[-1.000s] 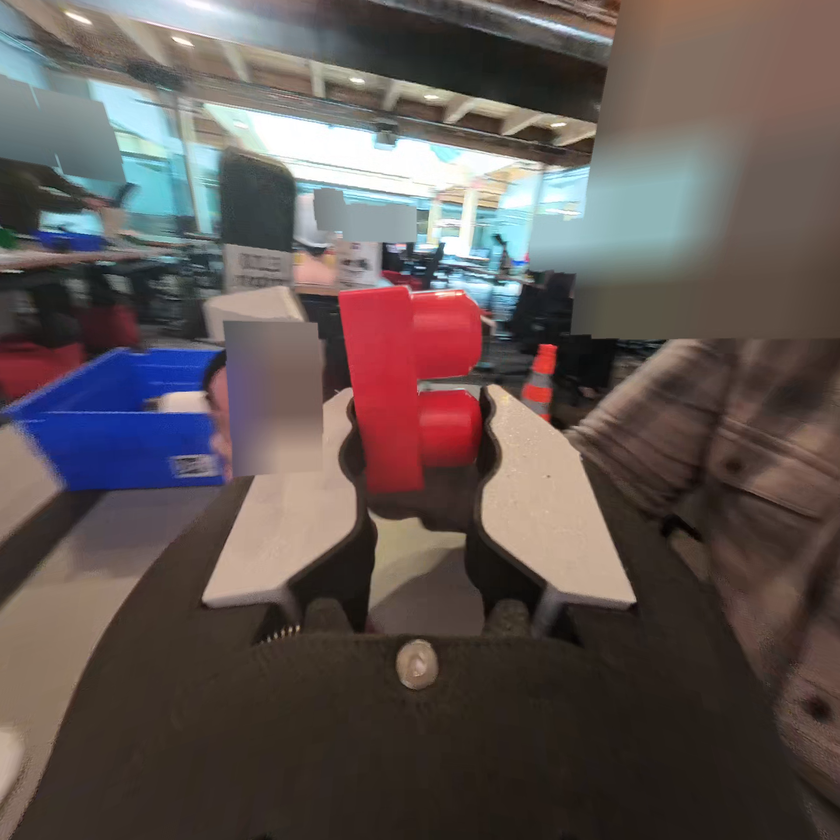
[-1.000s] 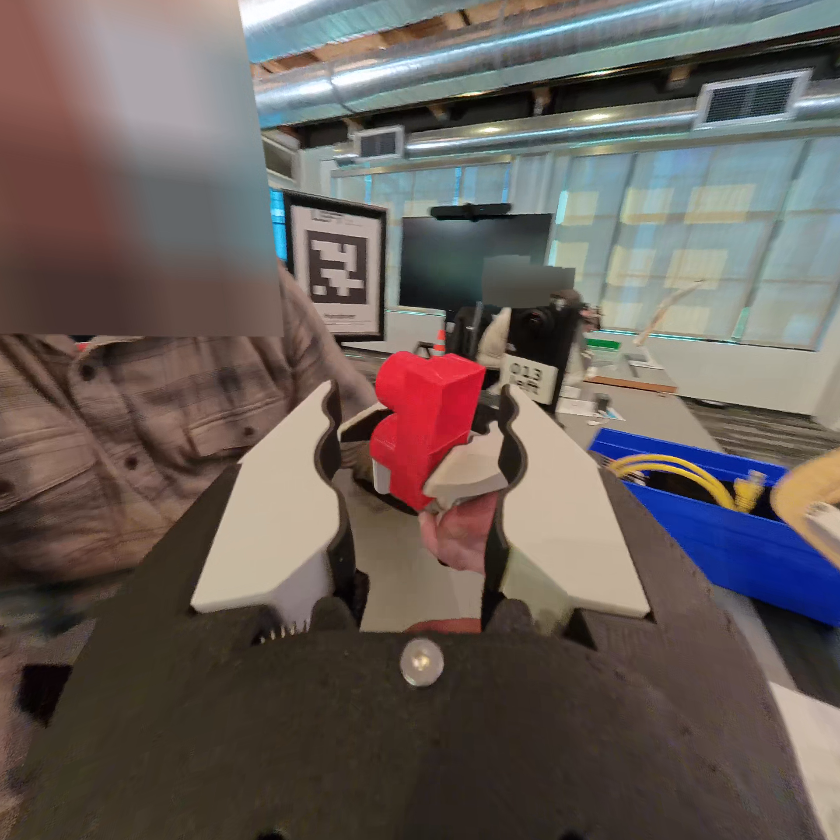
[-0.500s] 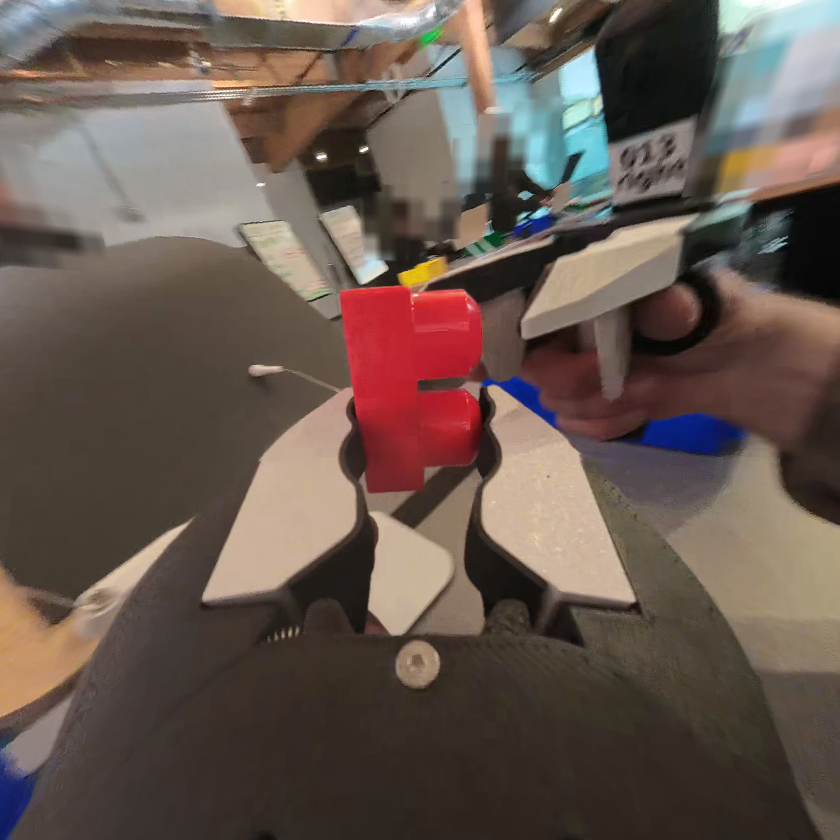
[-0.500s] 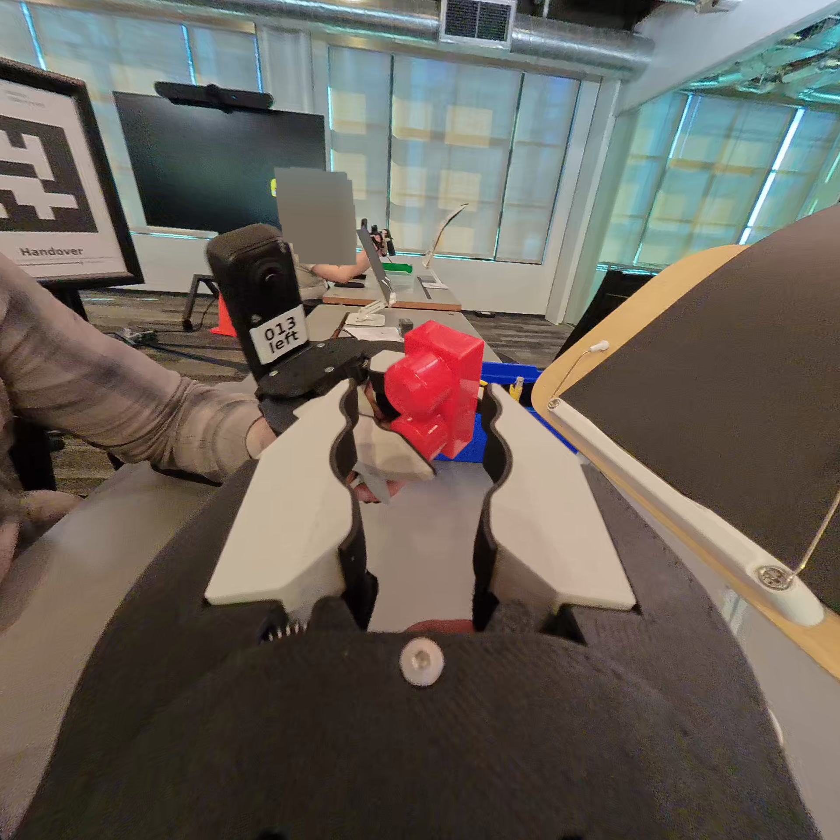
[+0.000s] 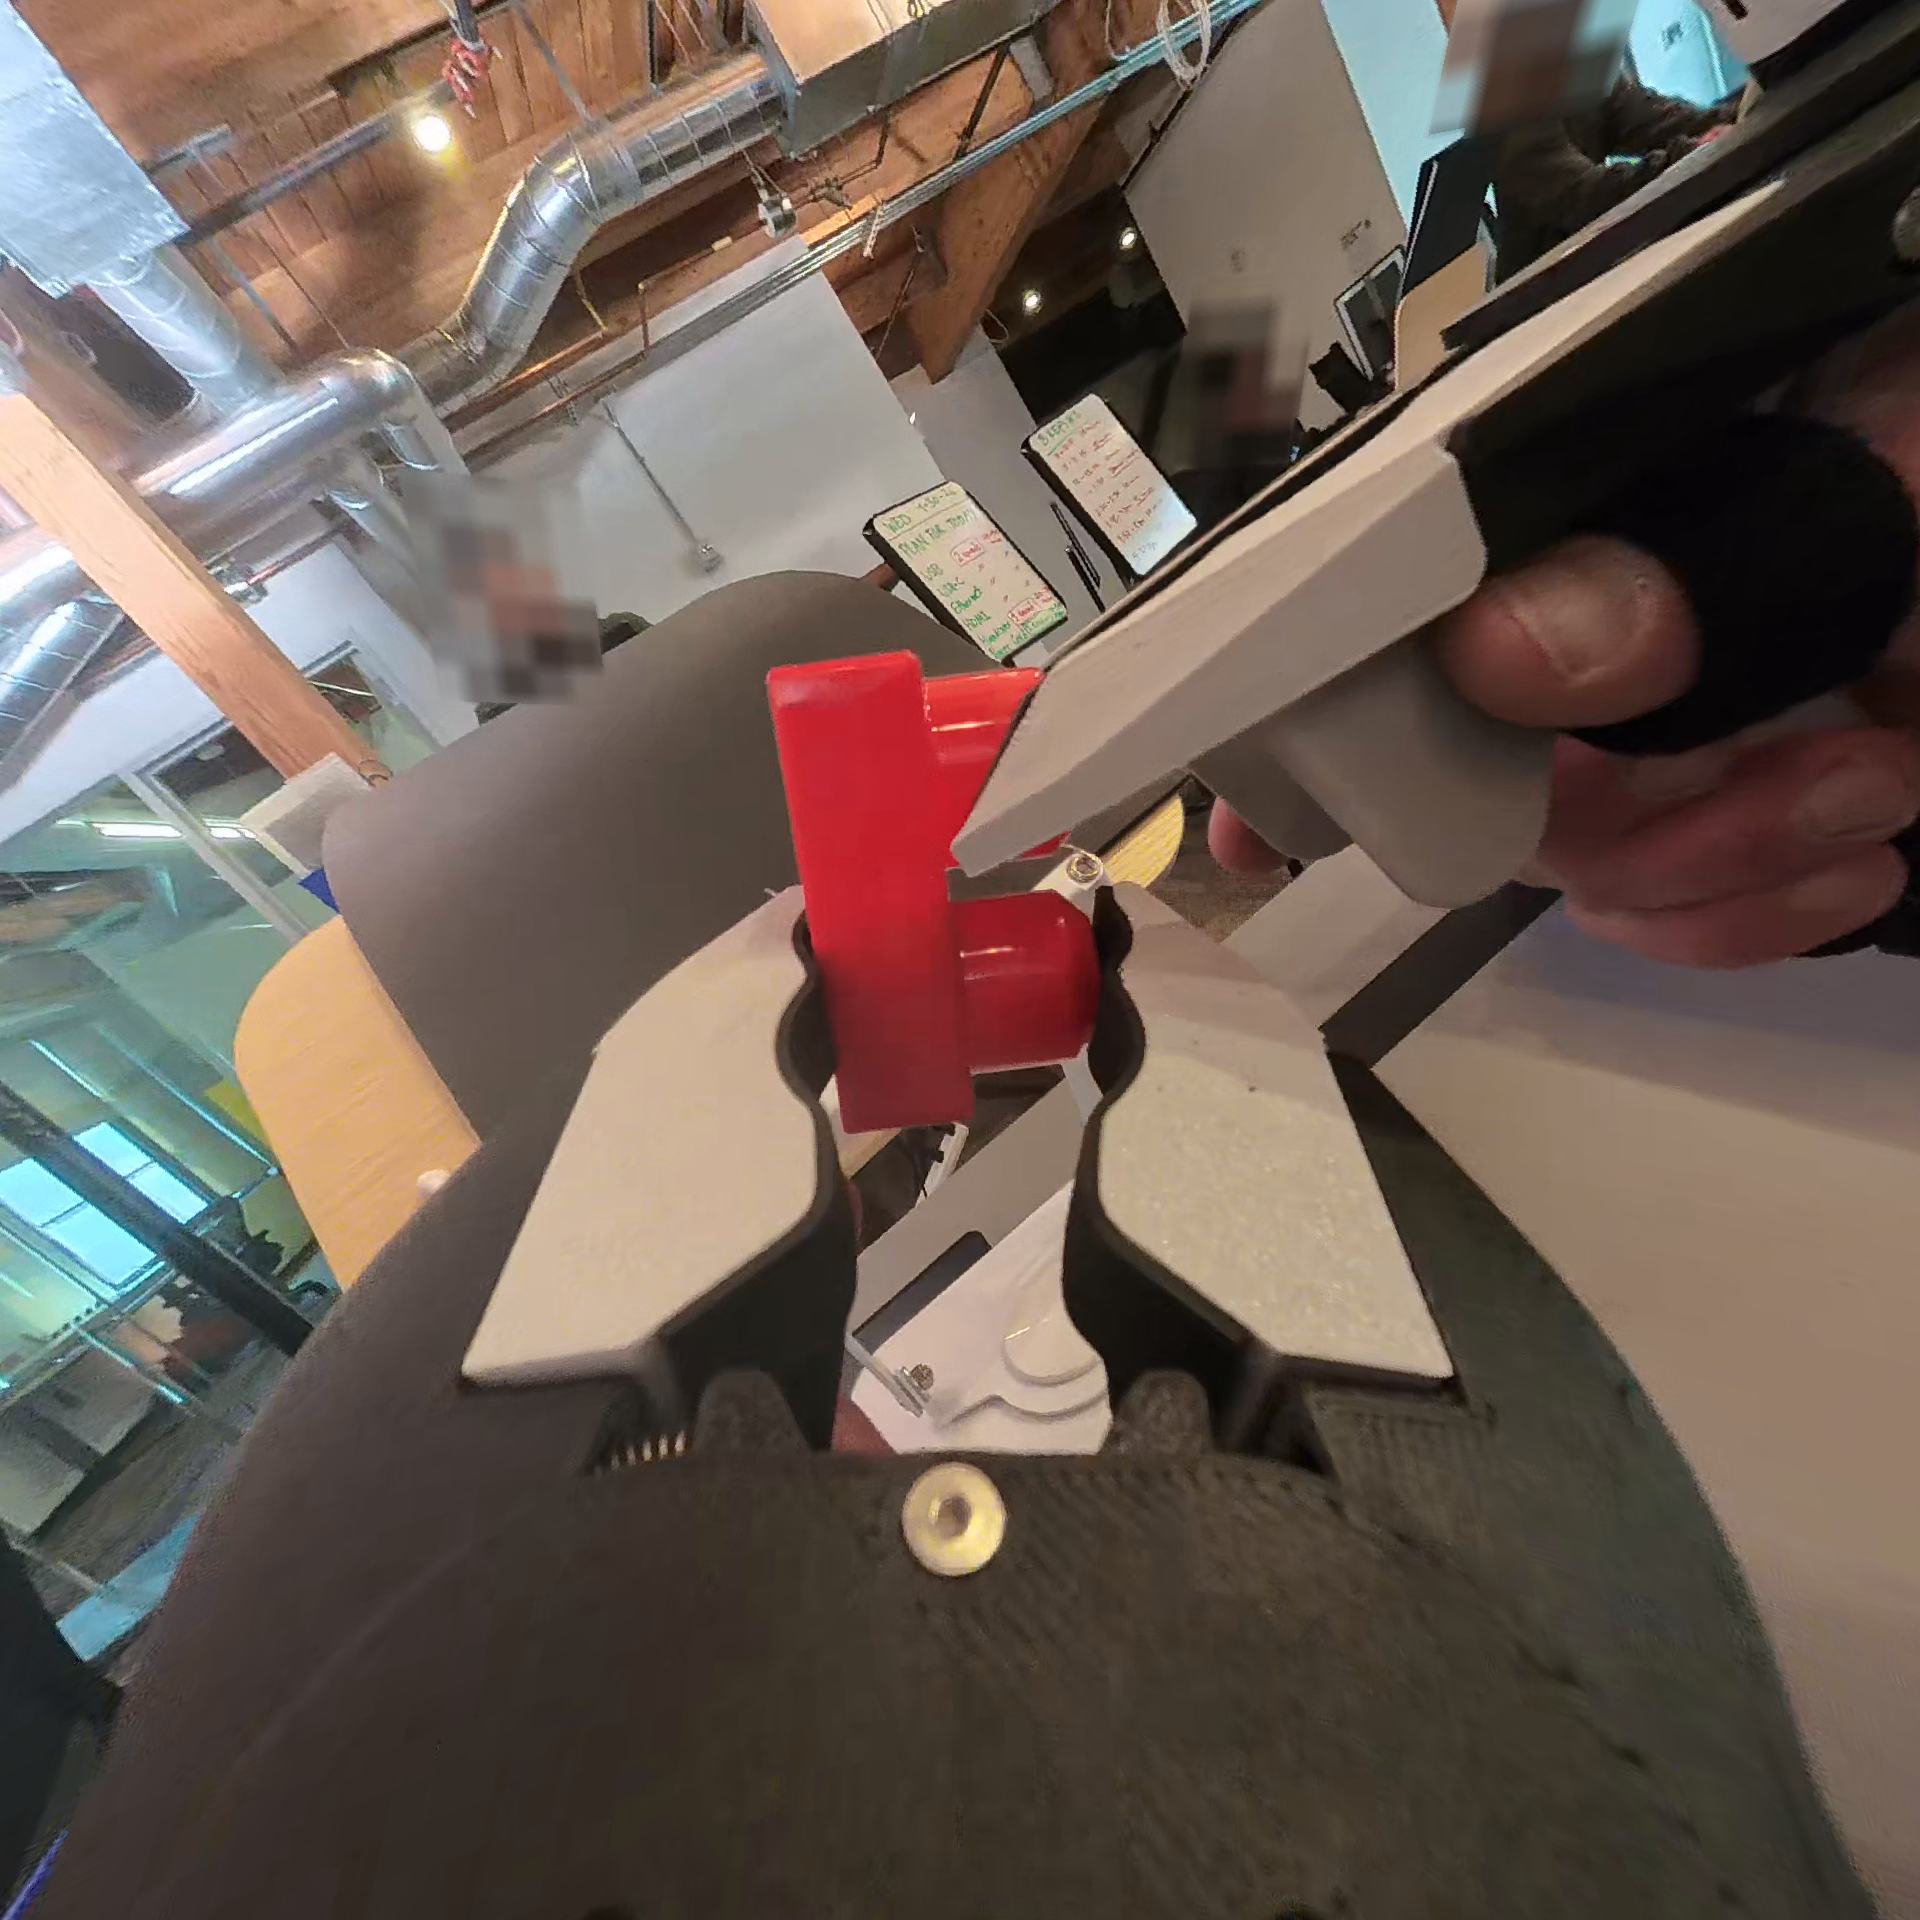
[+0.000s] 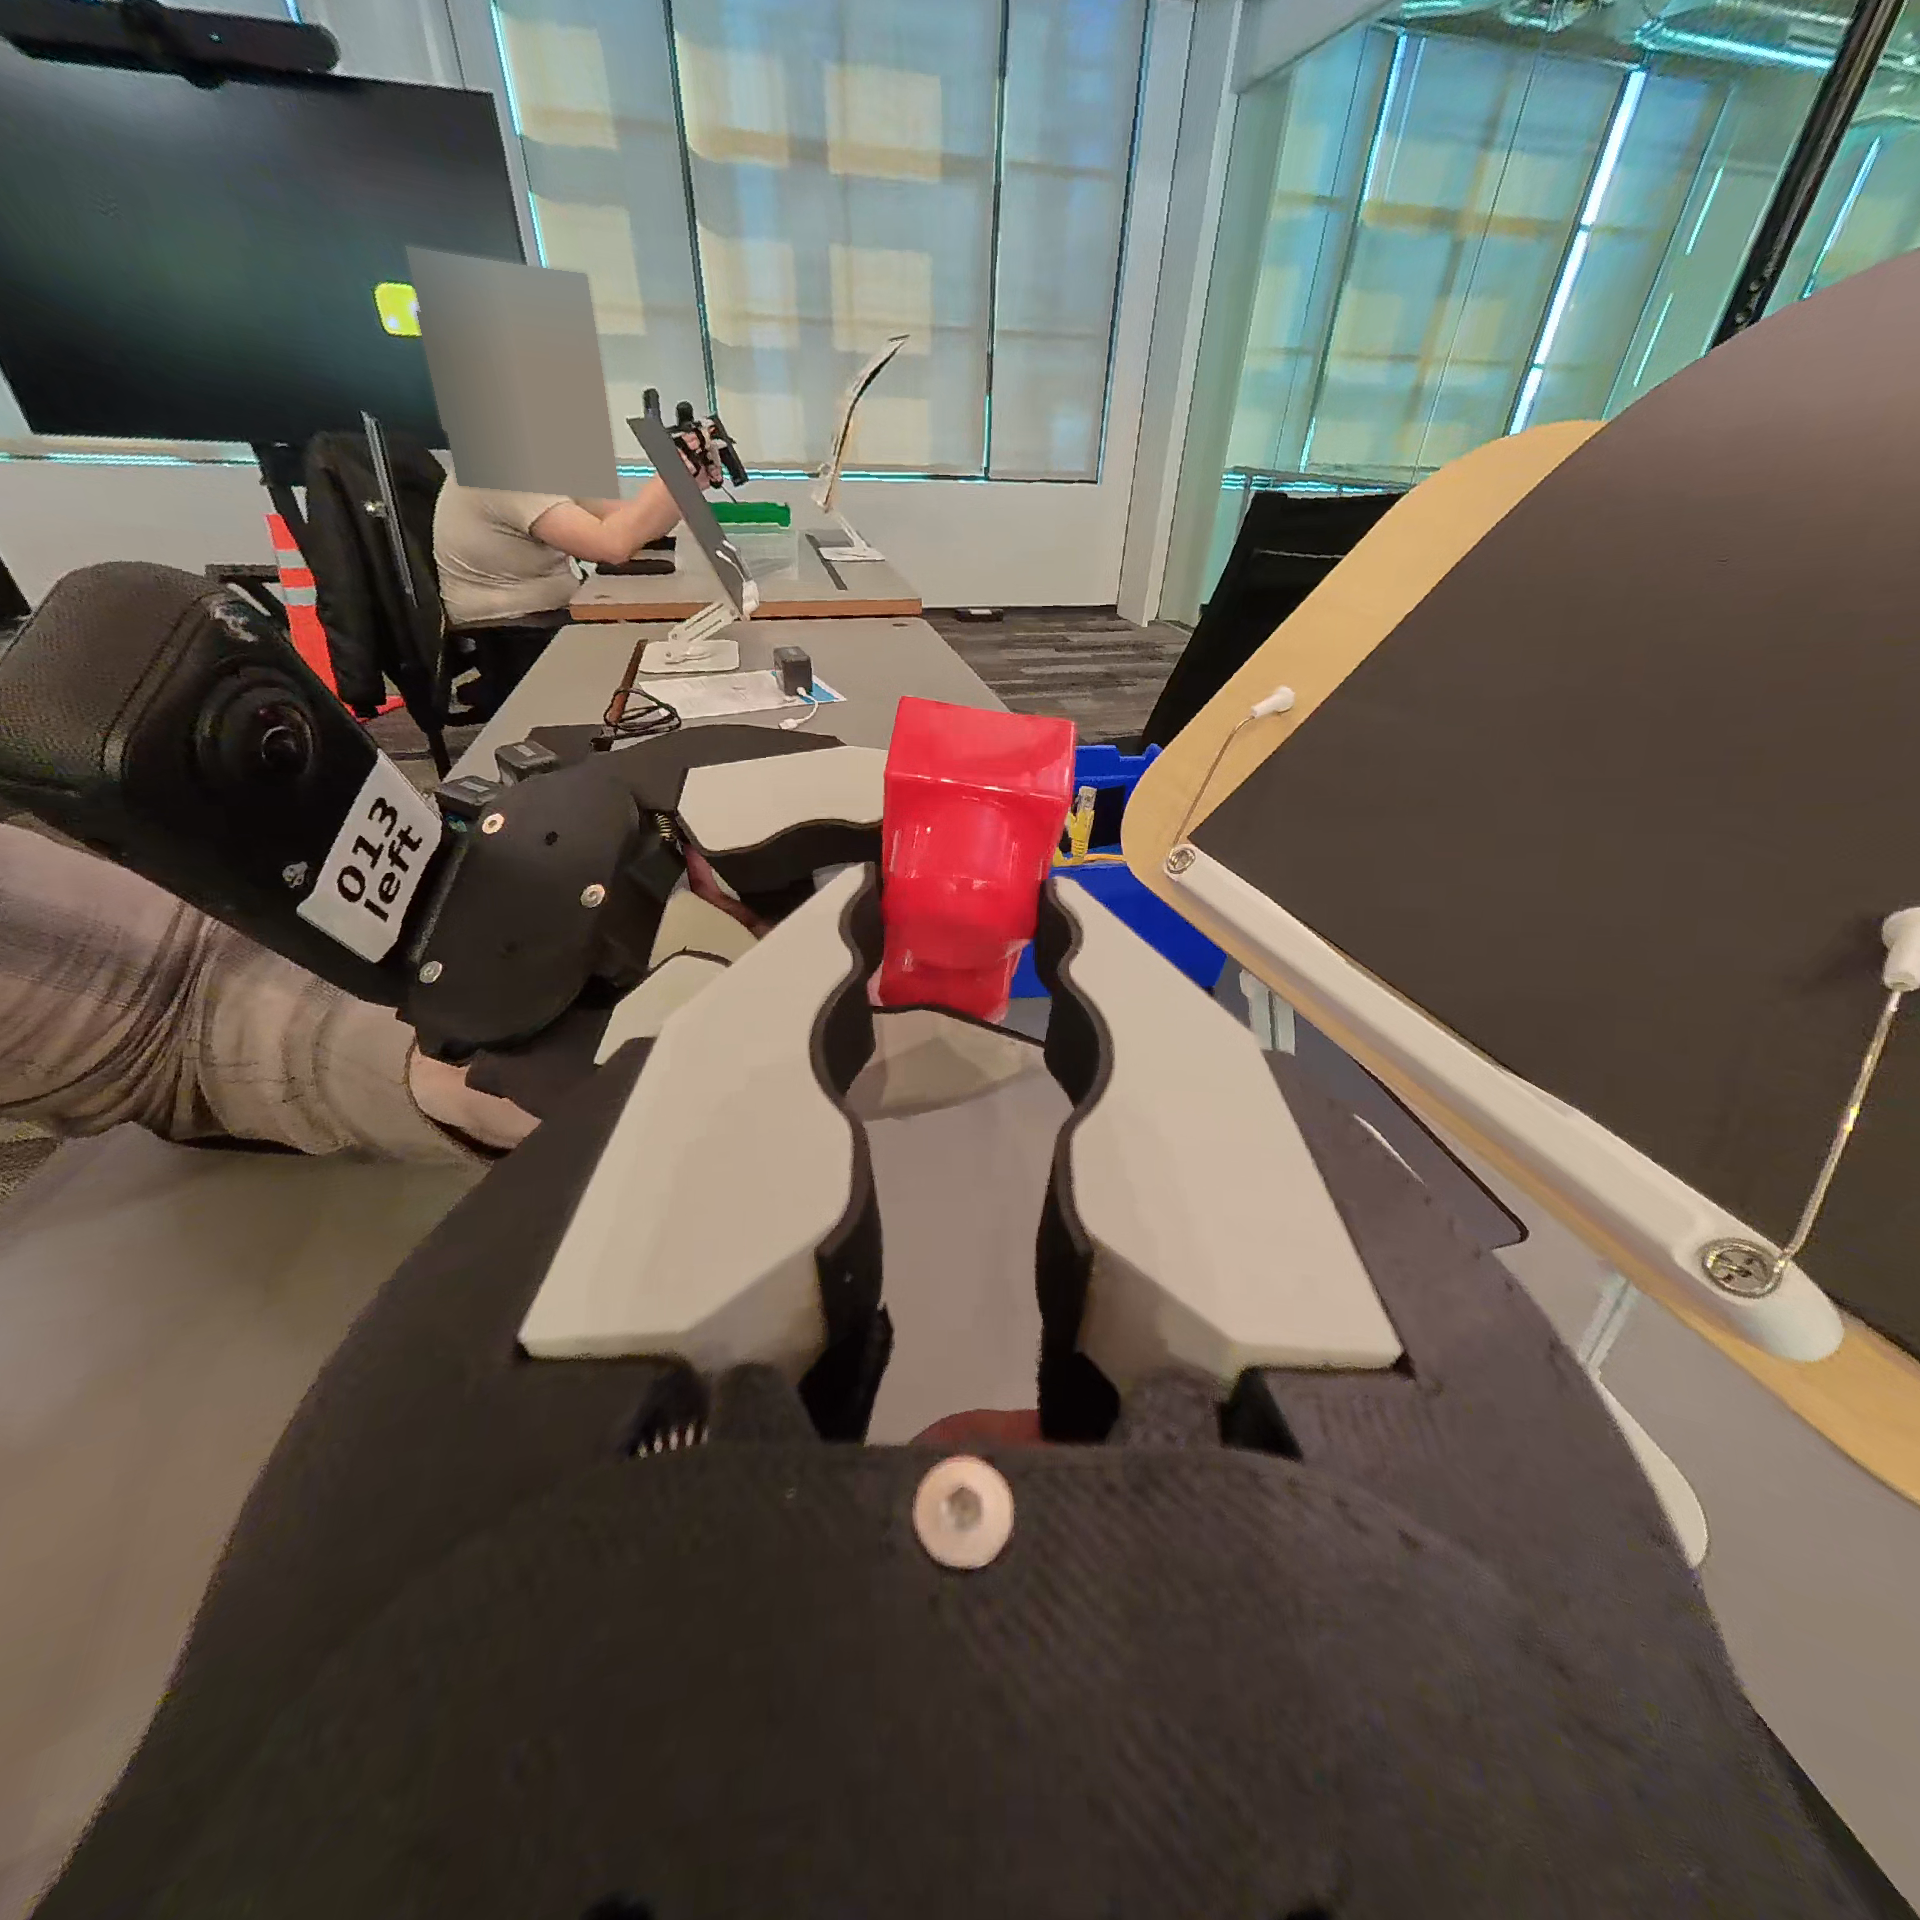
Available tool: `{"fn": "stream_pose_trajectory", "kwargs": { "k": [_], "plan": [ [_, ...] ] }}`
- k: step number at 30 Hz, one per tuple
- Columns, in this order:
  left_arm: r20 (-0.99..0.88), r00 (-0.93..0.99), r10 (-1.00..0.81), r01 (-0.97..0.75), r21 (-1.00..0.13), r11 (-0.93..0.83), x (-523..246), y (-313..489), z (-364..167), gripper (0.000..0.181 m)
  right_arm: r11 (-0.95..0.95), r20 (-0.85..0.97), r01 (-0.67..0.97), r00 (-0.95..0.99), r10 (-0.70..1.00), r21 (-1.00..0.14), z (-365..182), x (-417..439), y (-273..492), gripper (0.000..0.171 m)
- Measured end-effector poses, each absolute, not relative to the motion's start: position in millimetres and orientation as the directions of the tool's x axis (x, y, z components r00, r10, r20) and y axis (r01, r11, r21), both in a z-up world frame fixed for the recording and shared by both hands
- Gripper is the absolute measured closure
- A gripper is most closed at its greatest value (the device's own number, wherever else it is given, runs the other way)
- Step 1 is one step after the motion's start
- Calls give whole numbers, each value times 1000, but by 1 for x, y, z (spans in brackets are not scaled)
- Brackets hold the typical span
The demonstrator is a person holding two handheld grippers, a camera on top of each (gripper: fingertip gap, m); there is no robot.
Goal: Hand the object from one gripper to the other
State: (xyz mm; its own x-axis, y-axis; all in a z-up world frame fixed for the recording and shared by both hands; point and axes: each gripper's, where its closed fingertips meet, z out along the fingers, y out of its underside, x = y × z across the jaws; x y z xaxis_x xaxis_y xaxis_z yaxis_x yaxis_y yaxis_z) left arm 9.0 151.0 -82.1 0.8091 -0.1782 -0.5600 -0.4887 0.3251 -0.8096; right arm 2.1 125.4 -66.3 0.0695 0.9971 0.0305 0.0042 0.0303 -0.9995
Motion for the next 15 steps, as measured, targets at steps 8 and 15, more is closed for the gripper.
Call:
{"fn": "stream_pose_trajectory", "kwargs": {
  "k": [8,15],
  "plan": [
    [-579,741,-339,-494,-813,308,18,152,-85,112,21,16,-71,66,998,-997,-57,14,130,145],
    [-177,745,-643,-39,-974,222,19,136,-56,106,-37,-49,-380,24,999,-924,-22,39,136,145]
  ]
}}
